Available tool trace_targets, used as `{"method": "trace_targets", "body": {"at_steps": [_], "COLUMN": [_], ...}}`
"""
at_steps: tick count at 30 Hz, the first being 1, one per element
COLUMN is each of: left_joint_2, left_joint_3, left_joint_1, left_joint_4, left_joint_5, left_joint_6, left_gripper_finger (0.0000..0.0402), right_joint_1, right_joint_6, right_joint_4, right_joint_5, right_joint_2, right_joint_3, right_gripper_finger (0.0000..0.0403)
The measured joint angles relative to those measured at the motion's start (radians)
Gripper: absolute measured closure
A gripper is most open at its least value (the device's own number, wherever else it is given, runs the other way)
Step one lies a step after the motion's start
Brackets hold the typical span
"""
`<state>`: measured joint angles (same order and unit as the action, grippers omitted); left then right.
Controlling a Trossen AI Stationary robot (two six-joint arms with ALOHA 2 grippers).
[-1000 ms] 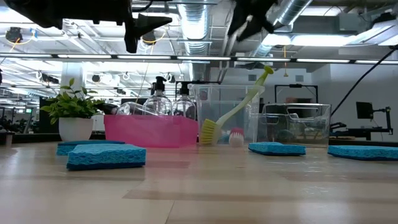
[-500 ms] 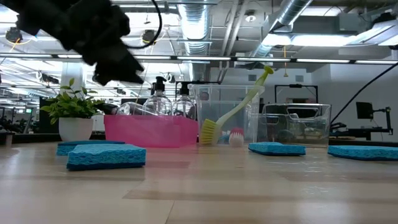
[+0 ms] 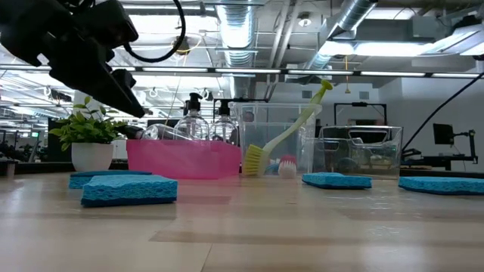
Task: Pick & Place Kitchen Sink Supplies
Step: Put the bottom right blue sponge wipe into the transparent bin
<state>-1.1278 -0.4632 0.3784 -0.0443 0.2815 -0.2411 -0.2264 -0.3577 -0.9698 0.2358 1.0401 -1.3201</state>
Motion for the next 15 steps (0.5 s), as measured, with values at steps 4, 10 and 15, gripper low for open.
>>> {"method": "trace_targets", "body": {"at_steps": [4,10,15], "left_joint_2": [0.000,0.000,0.000], "left_joint_3": [0.001,0.001,0.001], "left_joint_1": [0.006,0.006,0.006], "left_joint_4": [0.000,0.002,0.007], "left_joint_5": [0.003,0.009,0.009], "left_joint_6": [-0.032,-0.103,-0.107], "left_gripper_finger": [0.0202,0.0202,0.0202], "right_joint_1": [-0.010,-0.003,0.006], "right_joint_6": [-0.037,-0.124,-0.211], "right_joint_4": [-0.050,-0.080,-0.078], "right_joint_5": [0.000,-0.010,-0.108], "right_joint_2": [0.020,0.032,0.032], "right_joint_3": [0.080,0.241,0.369], "right_gripper_finger": [0.0184,0.0187,0.0198]}}
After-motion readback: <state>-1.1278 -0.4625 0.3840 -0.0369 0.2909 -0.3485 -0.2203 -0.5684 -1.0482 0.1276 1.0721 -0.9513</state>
